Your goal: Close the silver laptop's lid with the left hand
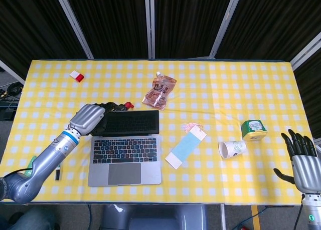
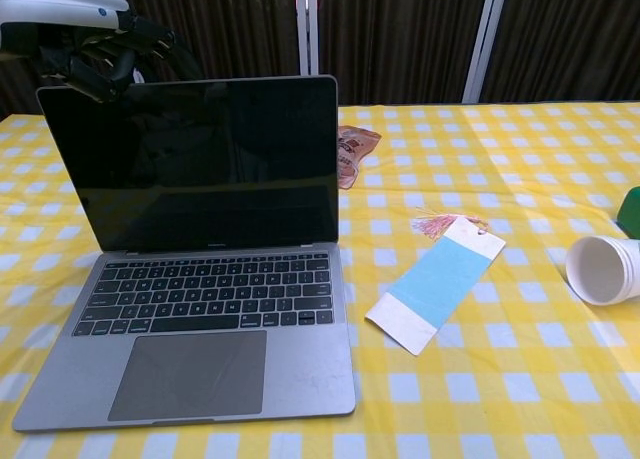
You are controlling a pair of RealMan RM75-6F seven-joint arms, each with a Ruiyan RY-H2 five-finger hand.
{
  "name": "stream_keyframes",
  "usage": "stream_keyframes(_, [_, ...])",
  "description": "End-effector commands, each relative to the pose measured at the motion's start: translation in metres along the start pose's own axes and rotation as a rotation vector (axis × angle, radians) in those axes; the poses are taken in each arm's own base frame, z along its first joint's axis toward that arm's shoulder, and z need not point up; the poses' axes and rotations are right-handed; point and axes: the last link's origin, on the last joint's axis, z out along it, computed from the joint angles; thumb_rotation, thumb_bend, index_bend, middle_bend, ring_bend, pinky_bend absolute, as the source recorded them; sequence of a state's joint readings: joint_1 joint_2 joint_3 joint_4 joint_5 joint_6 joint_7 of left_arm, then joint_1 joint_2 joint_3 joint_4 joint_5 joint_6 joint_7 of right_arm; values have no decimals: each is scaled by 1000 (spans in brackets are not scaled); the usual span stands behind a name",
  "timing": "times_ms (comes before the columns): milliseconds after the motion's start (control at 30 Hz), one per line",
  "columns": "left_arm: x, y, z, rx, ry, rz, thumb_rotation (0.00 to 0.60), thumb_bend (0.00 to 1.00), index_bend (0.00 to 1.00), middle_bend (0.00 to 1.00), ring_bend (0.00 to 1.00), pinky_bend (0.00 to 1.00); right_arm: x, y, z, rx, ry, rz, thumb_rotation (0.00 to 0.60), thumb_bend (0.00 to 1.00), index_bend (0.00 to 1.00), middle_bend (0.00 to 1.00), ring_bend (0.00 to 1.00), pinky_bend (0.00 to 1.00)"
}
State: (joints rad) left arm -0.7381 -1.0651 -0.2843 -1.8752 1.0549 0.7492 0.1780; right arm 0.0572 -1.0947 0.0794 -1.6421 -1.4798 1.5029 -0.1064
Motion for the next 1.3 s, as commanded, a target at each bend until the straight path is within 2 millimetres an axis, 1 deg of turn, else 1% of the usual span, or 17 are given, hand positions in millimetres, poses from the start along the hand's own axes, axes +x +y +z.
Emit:
stream_keyframes(33, [-3,2,-11,-16,-3,-12,600,1000,213,186,280,332,0,-1,0,2,0,-1,600,0,0,0,0,0])
stream_keyframes(233, [-11,5,-30,-52,-5,-16,600,1000,213,186,280,332,0,-4,-1,13,2,0,600,0,0,0,0,0])
stream_keyframes(300, [-19,9,-41,-69,-3,-43,600,1000,213,186,280,332,1,-5,-1,16,4,1,600,0,0,0,0,0])
stream_keyframes(467, [-34,15,-57,-104,-34,-77,600,1000,212,186,280,332,2,-6,-3,21,6,3,600,0,0,0,0,0])
stream_keyframes(700, [-53,22,-70,-152,-99,-101,600,1000,209,186,279,332,4,-6,-5,21,12,6,600,0,0,0,0,0])
stream_keyframes(867, [-70,25,-74,-160,-194,-109,600,1000,195,182,280,338,5,-5,-6,18,12,6,600,0,0,0,0,0])
stream_keyframes(967, [-76,25,-73,-159,-223,-102,600,1000,194,179,280,339,4,-5,-6,16,10,6,600,0,0,0,0,0])
stream_keyframes(1100, [-93,23,-66,-149,-276,-87,600,1000,194,179,279,339,4,-4,-5,14,7,3,600,0,0,0,0,0])
stream_keyframes(1200, [-100,24,-63,-146,-288,-93,600,1000,194,179,279,339,3,-4,-4,13,6,2,600,0,0,0,0,0])
stream_keyframes(1300, [-113,23,-60,-140,-319,-109,600,1000,194,179,280,340,1,-4,-3,11,-1,0,600,0,0,0,0,0])
